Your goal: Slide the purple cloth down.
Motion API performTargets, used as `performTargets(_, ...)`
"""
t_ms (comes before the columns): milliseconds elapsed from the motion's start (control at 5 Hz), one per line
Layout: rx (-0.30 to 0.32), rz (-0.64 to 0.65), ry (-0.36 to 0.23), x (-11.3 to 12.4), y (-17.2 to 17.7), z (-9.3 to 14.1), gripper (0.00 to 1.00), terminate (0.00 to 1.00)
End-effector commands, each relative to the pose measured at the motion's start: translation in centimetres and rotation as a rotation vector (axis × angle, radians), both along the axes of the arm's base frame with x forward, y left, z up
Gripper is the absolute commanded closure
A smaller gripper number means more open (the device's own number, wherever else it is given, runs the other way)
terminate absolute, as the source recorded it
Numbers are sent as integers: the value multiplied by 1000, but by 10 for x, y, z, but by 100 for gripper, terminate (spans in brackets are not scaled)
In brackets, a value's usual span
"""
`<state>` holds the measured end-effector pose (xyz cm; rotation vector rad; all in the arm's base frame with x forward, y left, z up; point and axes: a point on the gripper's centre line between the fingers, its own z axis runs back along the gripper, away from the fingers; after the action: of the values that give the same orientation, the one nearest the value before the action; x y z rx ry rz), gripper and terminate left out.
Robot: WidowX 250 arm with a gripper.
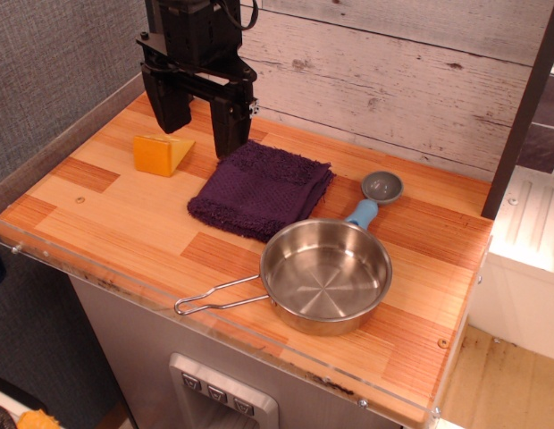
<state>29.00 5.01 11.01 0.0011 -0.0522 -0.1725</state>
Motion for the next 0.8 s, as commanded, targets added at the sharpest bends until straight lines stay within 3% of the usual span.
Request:
performTargets(0,0,0,0,0,0,0,0,0)
performTargets(200,-4,-14,-11,17,-3,-17,0,0)
performTargets(600,47,0,-46,53,-17,-40,0,0)
